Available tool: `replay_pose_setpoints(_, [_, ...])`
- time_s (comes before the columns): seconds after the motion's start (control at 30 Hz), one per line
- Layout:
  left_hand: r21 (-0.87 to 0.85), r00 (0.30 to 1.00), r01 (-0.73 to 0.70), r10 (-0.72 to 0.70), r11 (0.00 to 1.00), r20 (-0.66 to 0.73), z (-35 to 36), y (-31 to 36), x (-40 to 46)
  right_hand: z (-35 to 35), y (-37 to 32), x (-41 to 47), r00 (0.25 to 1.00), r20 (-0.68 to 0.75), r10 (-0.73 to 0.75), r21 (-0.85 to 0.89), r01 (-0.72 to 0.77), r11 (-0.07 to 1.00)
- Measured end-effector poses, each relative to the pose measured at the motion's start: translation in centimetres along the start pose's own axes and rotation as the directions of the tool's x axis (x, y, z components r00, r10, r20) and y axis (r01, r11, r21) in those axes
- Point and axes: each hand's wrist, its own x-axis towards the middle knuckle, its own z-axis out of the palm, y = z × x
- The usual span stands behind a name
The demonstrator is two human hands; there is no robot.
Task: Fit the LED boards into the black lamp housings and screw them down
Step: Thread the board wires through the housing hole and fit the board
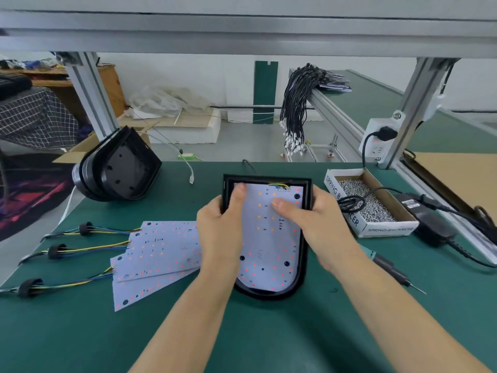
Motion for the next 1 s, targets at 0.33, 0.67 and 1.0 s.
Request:
replay_pose_setpoints(0.33, [-0.177,0.938,0.229,-0.168,0.957,0.305,-1.2,1.4,-0.4,-0.3,0.2,-0.2,0.995,0.043,0.085,0.236,-0.092,0.967])
replay_pose_setpoints(0.67, [-0.181,0.860,0.092,0.014,0.979,0.510,-3.4,1.7,-0.2,-2.7,-1.3,0.9,0.729,0.450,0.515,0.124,-0.622,0.773])
replay_pose_setpoints(1.0, [-0.167,0.729,-0.033,0.138,0.985,0.671,-3.3,2.1,-0.8,0.1,-3.0,3.6,0.849,0.308,0.430,0.396,-0.525,0.753])
